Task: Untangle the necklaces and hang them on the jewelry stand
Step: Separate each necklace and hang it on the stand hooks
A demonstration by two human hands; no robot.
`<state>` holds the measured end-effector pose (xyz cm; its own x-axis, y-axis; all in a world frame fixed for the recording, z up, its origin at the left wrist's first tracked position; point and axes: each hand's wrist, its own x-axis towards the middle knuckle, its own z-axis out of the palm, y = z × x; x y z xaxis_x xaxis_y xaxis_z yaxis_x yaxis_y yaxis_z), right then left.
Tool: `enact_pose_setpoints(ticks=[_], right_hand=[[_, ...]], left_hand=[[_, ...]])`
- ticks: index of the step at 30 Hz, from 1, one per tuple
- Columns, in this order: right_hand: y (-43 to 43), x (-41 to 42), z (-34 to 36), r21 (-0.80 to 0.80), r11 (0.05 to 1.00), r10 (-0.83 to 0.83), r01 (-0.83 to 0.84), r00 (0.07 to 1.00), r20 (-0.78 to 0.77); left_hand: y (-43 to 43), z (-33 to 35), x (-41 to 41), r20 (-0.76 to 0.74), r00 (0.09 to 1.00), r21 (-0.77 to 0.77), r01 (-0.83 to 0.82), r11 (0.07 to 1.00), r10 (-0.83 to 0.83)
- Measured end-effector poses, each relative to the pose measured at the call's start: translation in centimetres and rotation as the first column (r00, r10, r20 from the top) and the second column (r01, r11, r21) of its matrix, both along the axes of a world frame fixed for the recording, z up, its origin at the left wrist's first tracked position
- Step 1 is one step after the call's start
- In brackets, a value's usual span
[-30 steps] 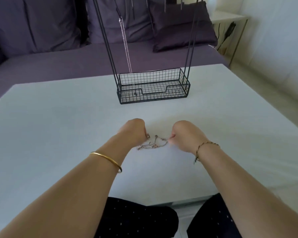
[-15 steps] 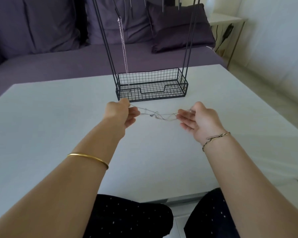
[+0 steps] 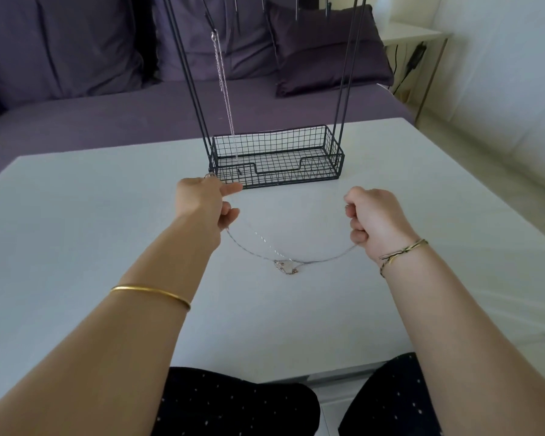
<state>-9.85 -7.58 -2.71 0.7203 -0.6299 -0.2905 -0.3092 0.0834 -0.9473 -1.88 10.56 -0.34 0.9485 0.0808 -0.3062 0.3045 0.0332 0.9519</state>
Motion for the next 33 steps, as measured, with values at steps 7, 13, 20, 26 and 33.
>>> enact_pose_setpoints(ticks=[7,13,20,26,33], right_hand=[[-0.6,-0.7,-0.7,-0.481,0.813,0.249,-0.328,0.943,-0.222],[-1.1,-0.8,-0.7,-0.665,0.654,0.123,-0.362,0.917,-0.379],[-1.3,-0.3,-1.1,-0.640,0.692,0.182,-0.333,0.939,-0.291],[-1.1,-0.5,-0.7,-0.560,0.683,0.342,-0.468,0.883,-0.321],[-0.6,-0.4,-2.6,-0.504,0.424,0.318,-0.752,0.645,-0.694]], left_hand=[[-0.1,-0.7,0.3,0.097,0.995,0.227,-0.021,0.974,-0.002],[0.7,-2.9,0.9,0.133,0.973,0.615,0.067,0.785,-0.187],[0.5,-3.4,-0.4,-0.088,0.872,0.908,0.269,0.320,-0.482],[-1.9,-3.6,-2.3,-0.303,0.604,0.928,0.364,-0.083,-0.737],[-2.1,-4.9,-2.0,-0.329,0.563,0.930,0.334,-0.156,-0.758]])
